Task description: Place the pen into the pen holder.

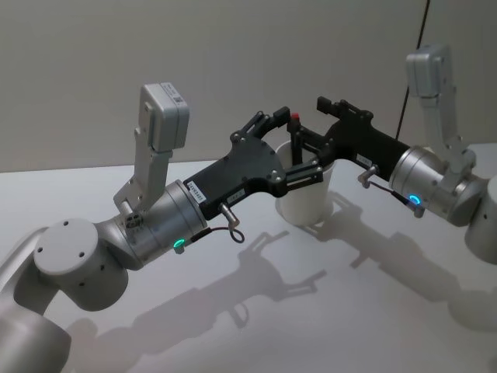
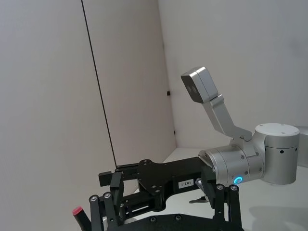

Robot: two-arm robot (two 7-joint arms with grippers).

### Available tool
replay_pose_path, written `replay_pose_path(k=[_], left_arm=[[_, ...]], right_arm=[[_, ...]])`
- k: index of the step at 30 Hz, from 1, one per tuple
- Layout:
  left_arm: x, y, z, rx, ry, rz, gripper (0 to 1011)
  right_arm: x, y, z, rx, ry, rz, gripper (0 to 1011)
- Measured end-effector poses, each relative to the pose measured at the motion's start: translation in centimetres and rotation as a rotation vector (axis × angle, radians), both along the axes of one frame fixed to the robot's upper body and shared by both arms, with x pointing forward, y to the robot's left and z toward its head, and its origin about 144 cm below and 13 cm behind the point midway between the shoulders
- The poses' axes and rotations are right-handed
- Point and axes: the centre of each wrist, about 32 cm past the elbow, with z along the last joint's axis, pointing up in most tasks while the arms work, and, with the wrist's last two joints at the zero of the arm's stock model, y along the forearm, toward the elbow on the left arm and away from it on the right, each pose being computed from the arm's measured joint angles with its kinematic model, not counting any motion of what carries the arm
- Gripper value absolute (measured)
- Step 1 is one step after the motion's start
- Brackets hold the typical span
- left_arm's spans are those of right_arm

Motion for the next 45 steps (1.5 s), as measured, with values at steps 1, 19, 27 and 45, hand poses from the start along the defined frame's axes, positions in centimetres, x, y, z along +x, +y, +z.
replay_pose_path(k=[1, 19, 27, 45], left_arm=[[0.0, 0.0, 0.0, 0.000, 0.000, 0.000, 1001], [0.0, 0.0, 0.0, 0.000, 0.000, 0.000, 1001], [0.0, 0.0, 0.0, 0.000, 0.000, 0.000, 1001], [-0.7, -0.3, -0.7, 0.046, 0.018, 0.135, 1001]], right_arm=[[0.0, 0.0, 0.0, 0.000, 0.000, 0.000, 776], [-0.9, -0.7, 0.5, 0.061, -0.020, -0.022, 1001], [-1.7, -1.5, 0.8, 0.085, -0.022, -0.068, 1001], [-3.7, -2.0, -0.3, 0.079, -0.015, -0.142, 1001]])
